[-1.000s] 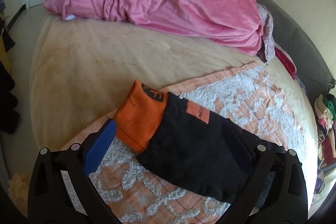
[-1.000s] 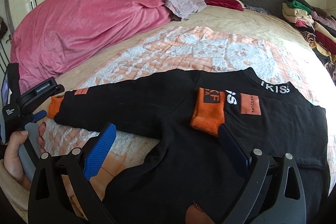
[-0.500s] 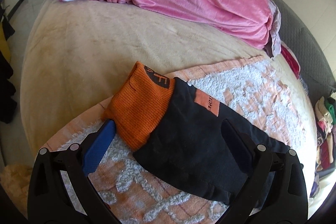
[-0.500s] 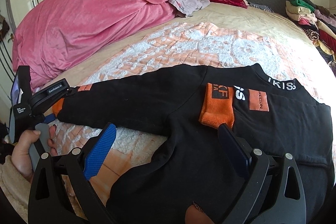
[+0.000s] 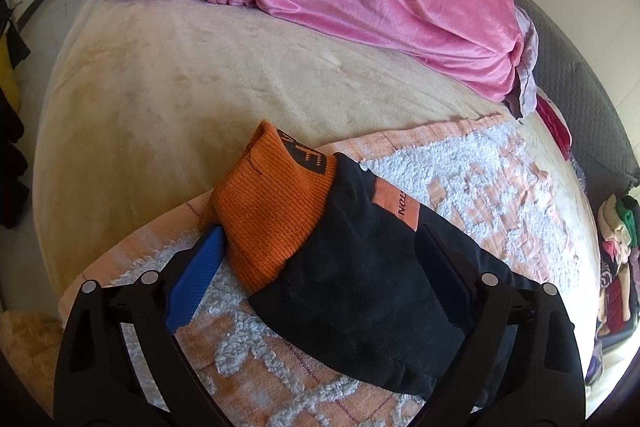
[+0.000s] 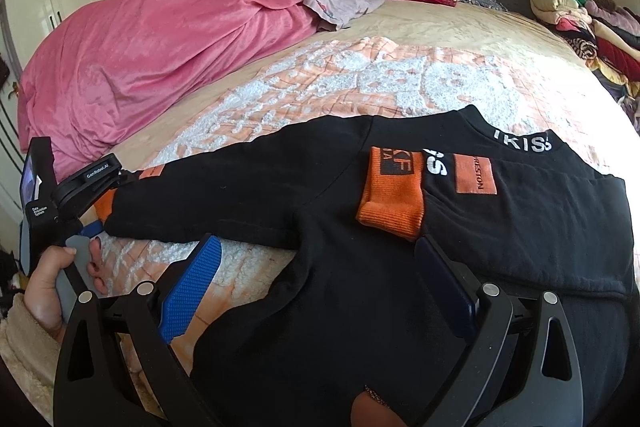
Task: Fold small clothes
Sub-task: 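Close the left tool on the other sleeve's orange cuff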
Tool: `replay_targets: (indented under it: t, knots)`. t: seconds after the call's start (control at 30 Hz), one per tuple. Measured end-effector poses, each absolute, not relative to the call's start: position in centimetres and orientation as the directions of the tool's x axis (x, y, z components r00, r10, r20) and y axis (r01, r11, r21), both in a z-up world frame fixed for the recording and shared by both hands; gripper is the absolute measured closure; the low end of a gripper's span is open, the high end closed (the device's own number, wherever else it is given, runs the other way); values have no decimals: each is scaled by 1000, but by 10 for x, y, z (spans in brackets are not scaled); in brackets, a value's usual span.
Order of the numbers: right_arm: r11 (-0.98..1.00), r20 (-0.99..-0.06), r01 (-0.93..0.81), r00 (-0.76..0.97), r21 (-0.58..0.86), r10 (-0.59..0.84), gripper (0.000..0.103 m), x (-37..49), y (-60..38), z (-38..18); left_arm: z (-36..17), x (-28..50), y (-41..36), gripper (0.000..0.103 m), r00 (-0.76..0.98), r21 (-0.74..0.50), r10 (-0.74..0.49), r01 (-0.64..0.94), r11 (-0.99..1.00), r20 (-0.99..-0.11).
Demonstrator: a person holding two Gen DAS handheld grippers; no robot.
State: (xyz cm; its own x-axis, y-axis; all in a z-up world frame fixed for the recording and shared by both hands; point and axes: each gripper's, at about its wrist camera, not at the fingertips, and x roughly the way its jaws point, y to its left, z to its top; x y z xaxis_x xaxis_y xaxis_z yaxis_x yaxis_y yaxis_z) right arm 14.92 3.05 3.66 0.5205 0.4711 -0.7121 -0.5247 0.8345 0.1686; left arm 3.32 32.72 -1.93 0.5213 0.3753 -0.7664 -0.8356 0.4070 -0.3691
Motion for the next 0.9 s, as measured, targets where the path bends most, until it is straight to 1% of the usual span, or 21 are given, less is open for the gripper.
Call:
replay_targets:
  t: [0.03,0.07,0.1,0.13,0.17,0.23,0.3,0.4,0.47,0.53,0.63,0.9]
  knots:
    - [840,-714,-515,522,172,466,6,151,29,36,-19,34,328,15,522,-371,376,-836,405,-766]
    - [845,-718,-504,521,178,462,6,152,27,34,-19,35,328,20,521,-369,378,-837,405,-765]
    - [848,-720,-496,518,186,461,6,154,26,33,-18,37,329,38,509,-352,388,-843,407,-768]
    - [849,-723,-489,512,199,464,6,155,24,31,-17,40,329,49,496,-333,398,-848,412,-772]
    - [850,-725,-483,507,210,467,6,156,23,30,-18,42,329,63,483,-311,407,-853,419,-776]
    - [852,-728,-473,500,223,469,6,158,20,28,-19,44,331,69,493,-315,392,-843,436,-777]
    - [852,-726,-470,500,230,472,6,158,18,27,-18,43,332,81,521,-343,372,-826,448,-768]
    - [856,-723,-459,504,239,472,6,157,12,27,-16,41,331,86,579,-404,332,-787,467,-745]
    - [860,-725,-450,505,242,468,6,157,8,25,-11,39,327,86,634,-451,307,-743,494,-709]
    - [864,-728,-438,504,247,464,6,158,3,24,-4,41,320,87,673,-467,298,-705,533,-677]
    - [873,-730,-414,508,258,457,6,159,-5,22,8,49,305,87,713,-454,287,-652,607,-640]
    - [895,-733,-324,519,307,439,6,163,-33,16,36,64,261,87,790,-360,272,-518,776,-549]
